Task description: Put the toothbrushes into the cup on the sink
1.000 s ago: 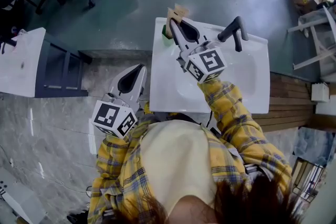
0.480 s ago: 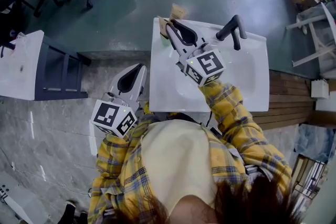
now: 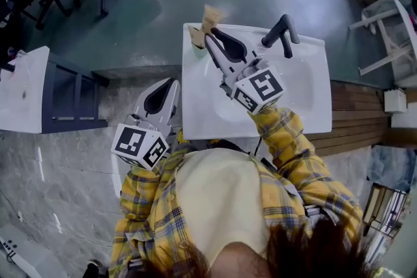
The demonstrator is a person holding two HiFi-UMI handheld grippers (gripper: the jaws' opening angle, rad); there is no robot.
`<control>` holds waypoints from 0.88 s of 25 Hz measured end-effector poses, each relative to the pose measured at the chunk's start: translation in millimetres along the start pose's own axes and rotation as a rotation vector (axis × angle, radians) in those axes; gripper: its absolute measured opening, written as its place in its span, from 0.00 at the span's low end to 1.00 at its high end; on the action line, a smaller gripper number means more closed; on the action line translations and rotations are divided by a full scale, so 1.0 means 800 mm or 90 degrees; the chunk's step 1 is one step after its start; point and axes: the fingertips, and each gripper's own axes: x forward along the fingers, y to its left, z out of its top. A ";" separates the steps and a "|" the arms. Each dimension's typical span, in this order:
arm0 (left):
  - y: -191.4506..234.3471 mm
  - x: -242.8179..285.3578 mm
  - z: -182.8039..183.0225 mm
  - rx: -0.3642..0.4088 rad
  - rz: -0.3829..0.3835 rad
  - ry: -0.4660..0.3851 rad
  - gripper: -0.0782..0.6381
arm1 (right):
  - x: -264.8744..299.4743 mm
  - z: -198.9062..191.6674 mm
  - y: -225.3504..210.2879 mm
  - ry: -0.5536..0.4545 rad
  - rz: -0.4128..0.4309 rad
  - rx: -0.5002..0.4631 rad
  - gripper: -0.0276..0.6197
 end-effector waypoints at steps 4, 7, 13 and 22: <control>0.002 0.005 0.002 -0.006 -0.001 -0.009 0.12 | -0.015 0.014 -0.001 -0.011 -0.011 0.007 0.09; 0.004 0.009 0.003 -0.018 -0.002 -0.018 0.12 | -0.029 0.014 -0.008 -0.009 -0.027 0.024 0.09; 0.000 0.019 0.008 -0.024 -0.015 -0.026 0.12 | -0.057 -0.003 -0.024 0.024 -0.075 0.047 0.09; 0.002 0.025 0.004 -0.049 -0.012 -0.034 0.12 | -0.084 -0.031 -0.029 0.070 -0.114 0.079 0.08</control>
